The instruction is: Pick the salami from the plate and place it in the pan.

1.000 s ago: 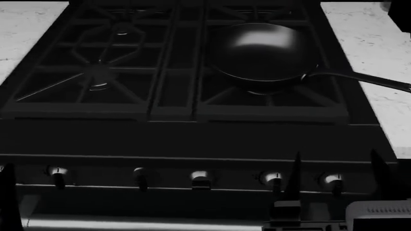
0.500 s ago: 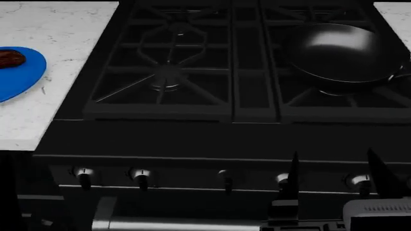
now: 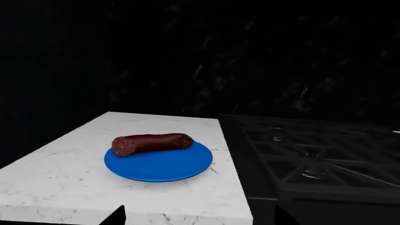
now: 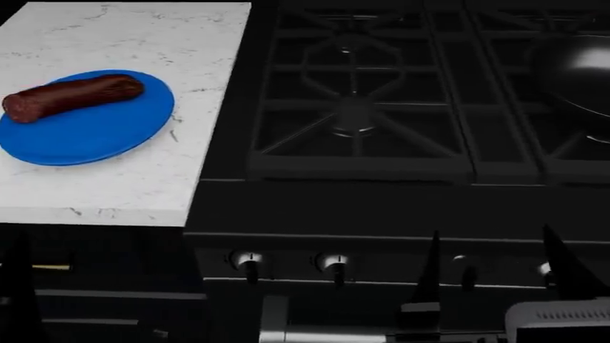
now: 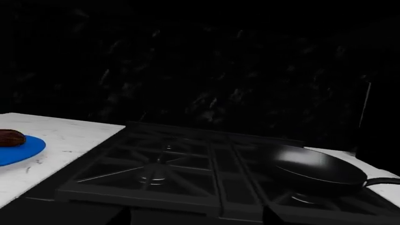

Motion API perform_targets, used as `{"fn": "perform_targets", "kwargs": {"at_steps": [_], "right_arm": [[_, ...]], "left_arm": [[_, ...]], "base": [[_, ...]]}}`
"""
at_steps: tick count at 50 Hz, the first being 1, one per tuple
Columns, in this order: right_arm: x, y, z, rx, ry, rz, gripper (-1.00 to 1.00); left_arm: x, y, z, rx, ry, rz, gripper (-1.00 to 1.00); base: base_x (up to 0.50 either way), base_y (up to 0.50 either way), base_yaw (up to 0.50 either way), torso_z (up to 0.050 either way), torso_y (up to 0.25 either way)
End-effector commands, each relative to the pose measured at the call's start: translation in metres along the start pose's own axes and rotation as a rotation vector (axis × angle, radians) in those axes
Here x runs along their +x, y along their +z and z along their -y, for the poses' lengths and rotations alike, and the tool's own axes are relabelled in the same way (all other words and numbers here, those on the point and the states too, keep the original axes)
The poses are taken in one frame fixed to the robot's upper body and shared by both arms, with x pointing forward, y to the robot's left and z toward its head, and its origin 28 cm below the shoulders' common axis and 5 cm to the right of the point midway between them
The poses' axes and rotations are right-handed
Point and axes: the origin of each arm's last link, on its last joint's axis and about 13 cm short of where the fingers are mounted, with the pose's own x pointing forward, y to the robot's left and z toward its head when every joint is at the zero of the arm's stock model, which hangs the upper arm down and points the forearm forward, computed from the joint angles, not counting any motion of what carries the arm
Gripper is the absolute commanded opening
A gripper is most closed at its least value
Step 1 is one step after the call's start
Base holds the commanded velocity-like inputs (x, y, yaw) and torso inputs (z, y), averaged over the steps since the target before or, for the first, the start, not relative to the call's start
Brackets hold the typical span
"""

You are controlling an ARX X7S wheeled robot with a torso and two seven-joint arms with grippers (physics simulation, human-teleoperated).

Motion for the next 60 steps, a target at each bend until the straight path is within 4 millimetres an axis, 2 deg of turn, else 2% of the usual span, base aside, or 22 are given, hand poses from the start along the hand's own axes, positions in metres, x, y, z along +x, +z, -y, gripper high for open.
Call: {"fn": "perform_targets", "kwargs": {"at_steps": [1,17,20,23,27,29,33,43,60], "right_arm": [[0.002,0.001,0.0,-0.002,0.007,0.002,1.0],[0.0,-0.002,0.0,0.007,0.003,-0.009,1.0],[0.002,-0.001,0.002,-0.027,-0.008,-0.015,1.0],[0.007,0.014,0.006,-0.026,-0.015,0.018,1.0],[0.023,0.04,0.015,-0.039,-0.015,0.059,1.0],[0.031,0.046,0.017,-0.104,-0.043,0.078,1.0],[0.036,0.059,0.019,-0.088,-0.022,0.134,1.0],[0.037,0.055,0.02,-0.087,-0.013,0.124,1.0],[0.029,0.05,0.018,-0.082,-0.012,0.097,1.0]], "left_arm": [[0.003,0.002,0.002,0.003,-0.011,0.001,1.0],[0.003,-0.001,0.0,0.005,0.004,-0.002,1.0],[0.007,0.005,-0.007,0.031,0.031,0.017,1.0],[0.01,0.012,-0.011,0.039,0.05,0.031,1.0],[0.018,0.028,-0.016,0.097,0.052,0.069,1.0],[0.021,0.032,-0.017,0.108,0.052,0.077,1.0],[0.026,0.04,-0.018,0.122,0.051,0.093,1.0],[0.041,0.046,-0.02,0.108,0.058,0.095,1.0],[0.043,0.043,-0.02,0.11,0.043,0.076,1.0]], "base": [[0.0,0.5,0.0,0.0,0.0],[0.0,0.5,0.0,0.0,0.0],[0.0,0.0,0.0,0.0,0.0],[0.0,0.0,0.0,0.0,0.0],[0.0,0.0,0.0,0.0,0.0],[0.0,0.0,0.0,0.0,0.0],[0.31,0.0,0.0,0.0,0.0],[0.5,0.0,0.0,0.0,0.0],[0.5,0.0,0.0,0.0,0.0]]}}
